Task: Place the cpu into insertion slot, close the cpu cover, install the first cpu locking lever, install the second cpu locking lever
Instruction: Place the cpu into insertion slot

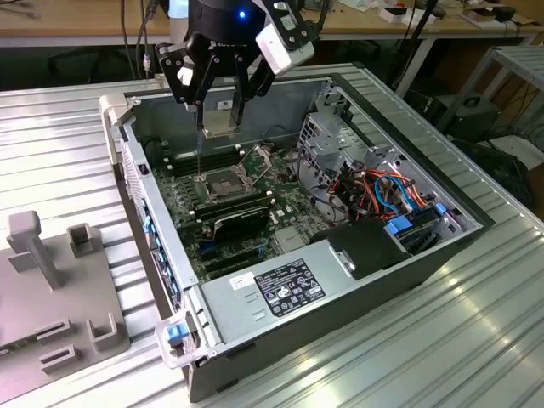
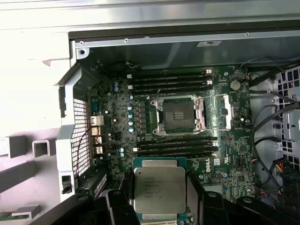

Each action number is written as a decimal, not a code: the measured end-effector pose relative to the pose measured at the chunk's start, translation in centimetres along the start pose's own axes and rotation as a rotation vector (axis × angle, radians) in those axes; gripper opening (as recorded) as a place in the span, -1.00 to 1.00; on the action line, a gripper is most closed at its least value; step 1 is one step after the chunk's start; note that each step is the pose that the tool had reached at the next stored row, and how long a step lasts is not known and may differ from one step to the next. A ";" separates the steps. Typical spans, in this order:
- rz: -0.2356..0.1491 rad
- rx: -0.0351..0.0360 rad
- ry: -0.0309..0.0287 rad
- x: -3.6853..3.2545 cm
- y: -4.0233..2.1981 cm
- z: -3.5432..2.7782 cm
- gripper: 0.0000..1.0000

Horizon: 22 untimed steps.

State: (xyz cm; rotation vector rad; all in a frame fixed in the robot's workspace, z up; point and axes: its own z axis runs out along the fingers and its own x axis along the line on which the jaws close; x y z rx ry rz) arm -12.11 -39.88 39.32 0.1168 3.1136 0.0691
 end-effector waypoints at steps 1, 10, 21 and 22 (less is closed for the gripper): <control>0.000 0.0007 0.0001 -0.26 0.08 0.00 0.09; 0.000 0.0008 0.0000 -1.37 0.24 0.10 0.09; 0.000 0.0009 0.0000 -1.50 0.28 0.11 0.09; 0.000 0.0009 0.0000 -1.50 0.28 0.11 0.09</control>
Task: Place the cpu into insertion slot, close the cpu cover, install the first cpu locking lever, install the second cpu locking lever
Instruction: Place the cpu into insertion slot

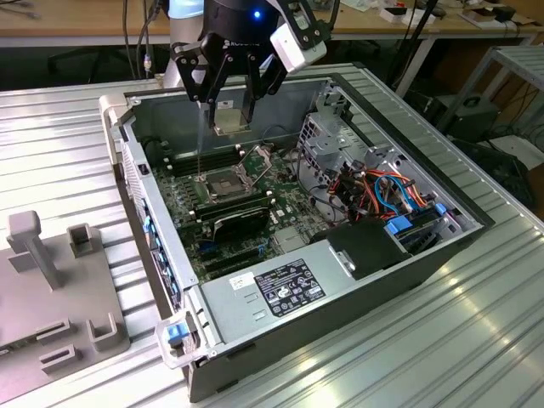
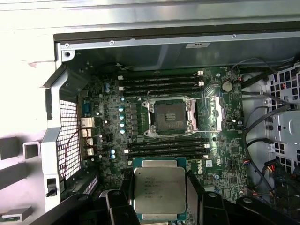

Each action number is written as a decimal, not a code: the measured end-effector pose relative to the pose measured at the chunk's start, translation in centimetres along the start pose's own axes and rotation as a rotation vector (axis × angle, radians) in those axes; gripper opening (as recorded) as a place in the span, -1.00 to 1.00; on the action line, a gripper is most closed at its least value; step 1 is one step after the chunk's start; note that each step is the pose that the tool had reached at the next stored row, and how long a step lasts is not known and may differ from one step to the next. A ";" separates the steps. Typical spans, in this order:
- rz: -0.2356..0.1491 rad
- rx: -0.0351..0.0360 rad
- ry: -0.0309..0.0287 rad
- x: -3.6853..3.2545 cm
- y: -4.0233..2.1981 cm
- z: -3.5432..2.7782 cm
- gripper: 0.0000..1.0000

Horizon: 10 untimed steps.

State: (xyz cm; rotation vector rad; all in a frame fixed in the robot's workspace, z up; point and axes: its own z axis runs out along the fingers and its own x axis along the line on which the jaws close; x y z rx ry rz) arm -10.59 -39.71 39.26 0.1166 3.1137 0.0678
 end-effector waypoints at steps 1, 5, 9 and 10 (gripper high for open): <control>0.000 0.0000 0.0000 0.00 0.00 0.00 0.09; 0.000 0.0000 0.0000 0.01 0.21 0.01 0.09; 0.000 0.0000 0.0000 0.03 0.52 0.03 0.09; 0.000 0.0000 0.0000 0.04 0.57 0.03 0.09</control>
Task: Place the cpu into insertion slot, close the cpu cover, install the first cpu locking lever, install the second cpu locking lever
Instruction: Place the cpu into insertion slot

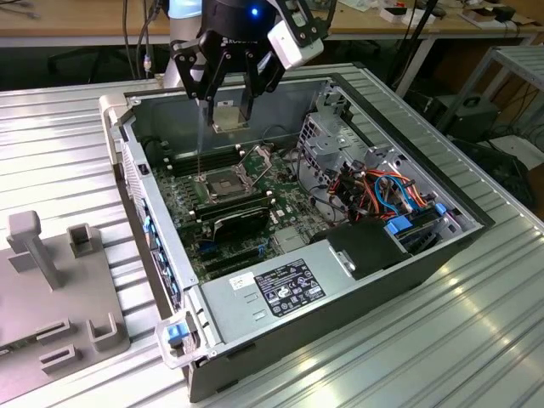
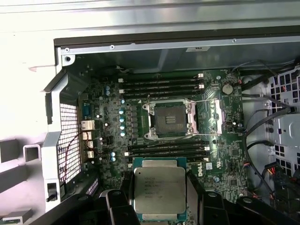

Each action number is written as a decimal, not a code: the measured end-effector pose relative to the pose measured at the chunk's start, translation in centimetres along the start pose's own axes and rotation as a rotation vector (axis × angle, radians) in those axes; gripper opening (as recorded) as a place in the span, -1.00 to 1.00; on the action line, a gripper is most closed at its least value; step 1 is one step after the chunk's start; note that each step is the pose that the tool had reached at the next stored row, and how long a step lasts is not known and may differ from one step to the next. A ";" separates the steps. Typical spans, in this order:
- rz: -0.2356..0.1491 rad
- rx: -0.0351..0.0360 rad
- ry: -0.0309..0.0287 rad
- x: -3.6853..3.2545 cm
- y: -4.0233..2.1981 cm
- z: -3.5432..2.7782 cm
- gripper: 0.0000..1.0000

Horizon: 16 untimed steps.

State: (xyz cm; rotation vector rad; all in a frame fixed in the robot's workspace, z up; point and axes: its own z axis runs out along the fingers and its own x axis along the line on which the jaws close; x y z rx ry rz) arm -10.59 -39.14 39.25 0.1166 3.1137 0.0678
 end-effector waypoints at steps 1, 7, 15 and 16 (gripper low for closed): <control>0.000 0.0000 0.0000 0.00 0.01 0.00 0.09; 0.000 0.0000 0.0000 0.00 0.08 0.02 0.09; 0.000 0.0000 0.0000 0.00 0.15 0.05 0.09; 0.000 0.0000 0.0000 0.00 0.16 0.04 0.09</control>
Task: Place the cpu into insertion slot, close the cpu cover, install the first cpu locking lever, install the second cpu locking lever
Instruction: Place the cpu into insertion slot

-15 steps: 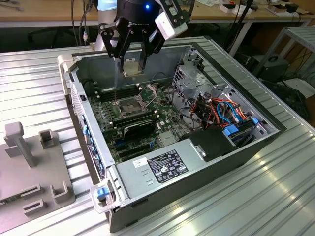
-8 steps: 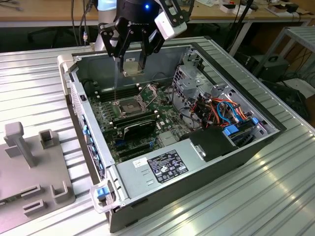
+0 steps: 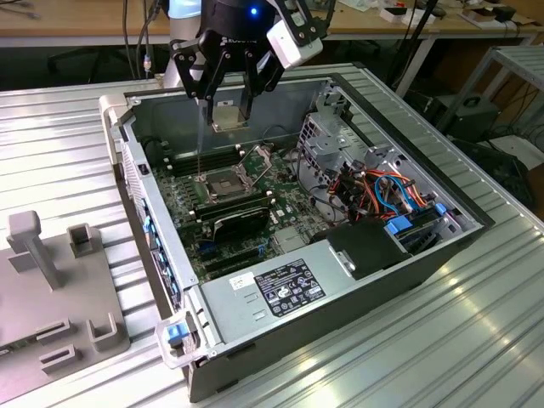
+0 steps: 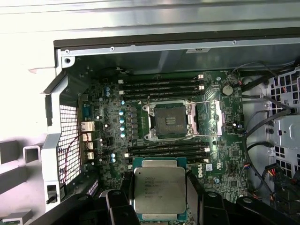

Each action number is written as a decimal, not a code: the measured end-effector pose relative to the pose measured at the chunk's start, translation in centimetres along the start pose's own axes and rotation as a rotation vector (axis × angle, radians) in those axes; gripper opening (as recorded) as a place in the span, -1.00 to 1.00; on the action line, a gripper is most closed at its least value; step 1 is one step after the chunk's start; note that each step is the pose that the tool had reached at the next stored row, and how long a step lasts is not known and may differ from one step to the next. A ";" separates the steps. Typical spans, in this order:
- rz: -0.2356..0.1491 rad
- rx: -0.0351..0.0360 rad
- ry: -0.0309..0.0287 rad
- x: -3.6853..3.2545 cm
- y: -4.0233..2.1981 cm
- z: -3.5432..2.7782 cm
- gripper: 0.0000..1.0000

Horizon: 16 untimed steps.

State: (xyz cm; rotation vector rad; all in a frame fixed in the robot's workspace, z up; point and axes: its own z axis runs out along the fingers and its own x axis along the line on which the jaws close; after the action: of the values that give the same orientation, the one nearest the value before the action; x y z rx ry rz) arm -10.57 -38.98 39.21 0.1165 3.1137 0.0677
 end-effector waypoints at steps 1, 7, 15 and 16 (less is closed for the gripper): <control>0.000 0.0000 0.0000 0.00 0.03 0.00 0.09; 0.000 0.0000 0.0000 0.05 0.54 0.02 0.09; 0.001 0.0000 -0.0001 0.06 0.81 0.04 0.09; 0.001 0.0000 -0.0001 0.06 0.81 0.03 0.09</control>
State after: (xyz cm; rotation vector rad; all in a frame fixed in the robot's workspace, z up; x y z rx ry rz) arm -10.57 -38.17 39.21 0.1180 3.1136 0.0678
